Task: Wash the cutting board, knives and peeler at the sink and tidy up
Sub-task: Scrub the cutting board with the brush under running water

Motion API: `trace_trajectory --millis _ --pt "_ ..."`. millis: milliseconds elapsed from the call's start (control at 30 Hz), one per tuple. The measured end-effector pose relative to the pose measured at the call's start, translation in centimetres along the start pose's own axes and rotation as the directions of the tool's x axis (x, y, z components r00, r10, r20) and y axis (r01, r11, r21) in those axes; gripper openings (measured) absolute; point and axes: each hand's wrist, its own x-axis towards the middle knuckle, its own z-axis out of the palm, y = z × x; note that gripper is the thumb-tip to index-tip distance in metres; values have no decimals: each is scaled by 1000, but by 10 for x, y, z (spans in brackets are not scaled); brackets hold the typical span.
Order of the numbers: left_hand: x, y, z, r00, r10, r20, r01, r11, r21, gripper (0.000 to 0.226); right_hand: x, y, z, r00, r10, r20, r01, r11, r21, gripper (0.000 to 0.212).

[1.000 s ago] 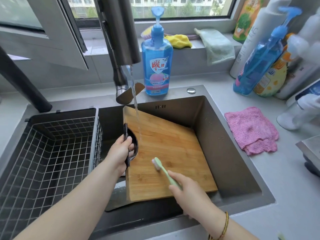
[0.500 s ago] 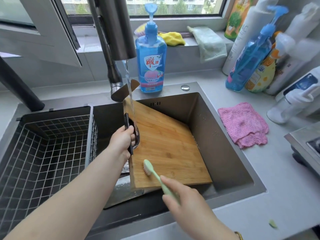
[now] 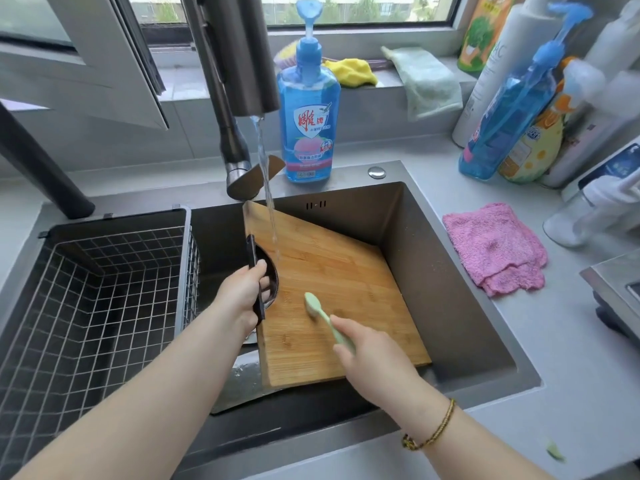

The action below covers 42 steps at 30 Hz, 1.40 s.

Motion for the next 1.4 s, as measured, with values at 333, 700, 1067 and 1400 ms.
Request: trace_trajectory --millis 333,700,1067,1400 --pt "9 -1 -5 996 26 84 -35 993 115 13 38 0 -4 999 37 17 -40 971 234 43" --pt "19 -7 -11 996 78 -31 -72 983 169 19 78 5 7 995 59 -82 -41 978 202 44" --pt "9 -13 -33 987 146 -69 -120 949 290 13 106 -4 14 987 100 -123 -66 965 255 42" --pt "16 -24 -50 980 166 -111 -114 920 374 19 129 -12 21 985 105 -134 -67 962 263 40"
